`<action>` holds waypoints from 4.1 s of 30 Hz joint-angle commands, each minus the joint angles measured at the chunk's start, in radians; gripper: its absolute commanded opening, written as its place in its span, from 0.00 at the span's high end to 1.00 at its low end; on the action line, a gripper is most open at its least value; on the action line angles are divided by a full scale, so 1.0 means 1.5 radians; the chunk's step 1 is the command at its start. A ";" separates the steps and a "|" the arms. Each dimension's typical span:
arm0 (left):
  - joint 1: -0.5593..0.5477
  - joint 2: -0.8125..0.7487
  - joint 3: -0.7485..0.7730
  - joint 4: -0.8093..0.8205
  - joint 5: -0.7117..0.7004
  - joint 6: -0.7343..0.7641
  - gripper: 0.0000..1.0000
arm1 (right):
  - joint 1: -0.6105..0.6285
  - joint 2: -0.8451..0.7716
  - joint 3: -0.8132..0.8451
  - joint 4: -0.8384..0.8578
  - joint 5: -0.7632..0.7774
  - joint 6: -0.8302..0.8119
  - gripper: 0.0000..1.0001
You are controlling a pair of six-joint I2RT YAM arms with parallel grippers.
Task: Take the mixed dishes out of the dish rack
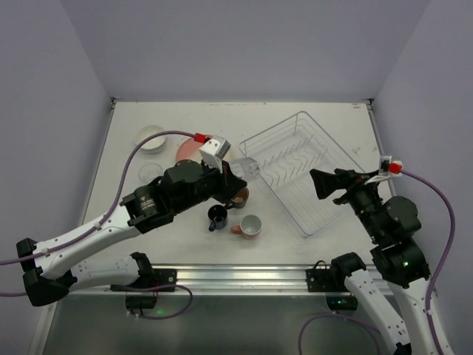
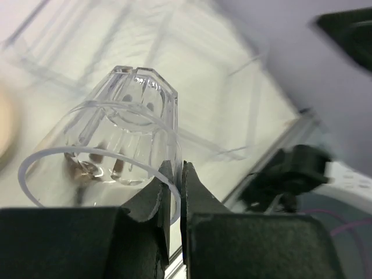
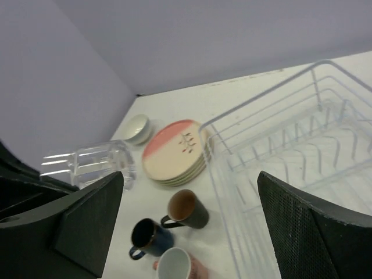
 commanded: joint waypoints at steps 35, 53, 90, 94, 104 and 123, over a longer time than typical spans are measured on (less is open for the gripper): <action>0.415 0.339 0.163 -0.603 0.017 0.201 1.00 | -0.001 0.089 -0.013 -0.092 -0.027 -0.085 0.01; 0.368 0.391 0.111 -0.554 0.027 0.218 0.85 | -0.001 0.098 -0.016 -0.092 -0.033 -0.085 0.01; 0.570 -0.314 -0.125 -0.252 -0.296 0.137 0.00 | 0.027 -0.032 0.025 -0.161 0.207 -0.229 0.01; 0.567 -0.388 -0.140 -0.281 -0.304 0.150 0.00 | 0.032 -0.059 0.030 -0.191 0.237 -0.208 0.01; 0.561 -0.522 -0.221 -0.210 -0.249 0.199 0.00 | 0.070 -0.151 -0.014 -0.174 0.285 -0.206 0.01; 0.558 -0.587 -0.229 -0.221 -0.259 0.188 0.00 | 0.077 -0.155 0.054 -0.243 0.292 -0.237 0.01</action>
